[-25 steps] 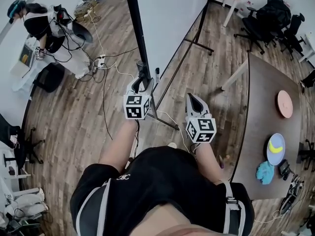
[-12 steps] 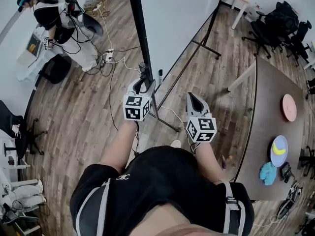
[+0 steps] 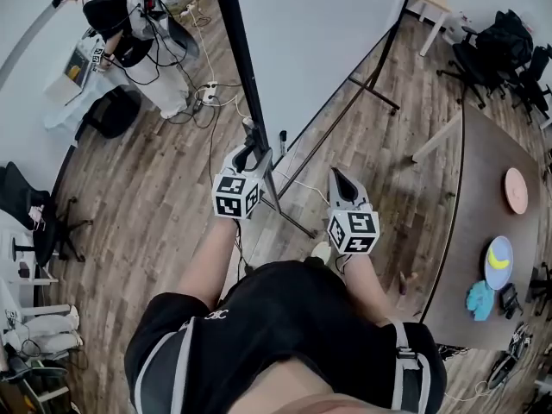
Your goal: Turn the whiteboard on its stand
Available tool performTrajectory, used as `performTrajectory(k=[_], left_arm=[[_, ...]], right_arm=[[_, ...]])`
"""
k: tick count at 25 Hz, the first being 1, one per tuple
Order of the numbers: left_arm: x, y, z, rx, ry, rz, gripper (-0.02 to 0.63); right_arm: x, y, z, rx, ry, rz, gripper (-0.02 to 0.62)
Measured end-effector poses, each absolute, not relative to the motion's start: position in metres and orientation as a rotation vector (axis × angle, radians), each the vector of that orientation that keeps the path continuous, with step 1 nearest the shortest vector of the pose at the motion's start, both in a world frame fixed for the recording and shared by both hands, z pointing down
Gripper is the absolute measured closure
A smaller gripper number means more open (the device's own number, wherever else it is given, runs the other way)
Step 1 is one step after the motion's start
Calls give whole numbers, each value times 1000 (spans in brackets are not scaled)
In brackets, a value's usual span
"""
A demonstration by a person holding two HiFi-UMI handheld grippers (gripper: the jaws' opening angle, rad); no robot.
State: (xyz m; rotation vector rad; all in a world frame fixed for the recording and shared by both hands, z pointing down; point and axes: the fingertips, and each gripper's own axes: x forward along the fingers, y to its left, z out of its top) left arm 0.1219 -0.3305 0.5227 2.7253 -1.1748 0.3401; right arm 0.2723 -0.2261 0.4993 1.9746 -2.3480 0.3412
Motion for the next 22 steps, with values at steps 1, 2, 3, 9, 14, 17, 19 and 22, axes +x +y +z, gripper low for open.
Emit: performTrajectory(k=[1, 2, 3, 9, 14, 17, 19, 22], left_arm=[[112, -328, 523, 2725, -1176, 335, 413], [102, -326, 522, 2727, -1176, 331, 413], [93, -324, 522, 2729, -1174, 329, 413], [50, -311, 523, 2740, -1152, 327, 413], [24, -299, 521, 2749, -1133, 341, 413], [6, -294, 522, 2743, -1137, 333, 413], [-6, -290, 522, 2738, -1150, 327, 414], [-26, -285, 523, 2734, -1166, 315, 416]], right_arm=[[262, -225, 499, 1961, -2354, 337, 589], [253, -224, 499, 1952, -2359, 336, 589], [246, -222, 499, 1946, -2361, 337, 589], [215, -213, 503, 1942, -2355, 349, 589], [188, -207, 502, 1916, -2374, 348, 588], [167, -209, 501, 1876, -2401, 344, 589], [152, -210, 500, 1844, -2426, 333, 588], [131, -210, 497, 1812, -2457, 316, 589]])
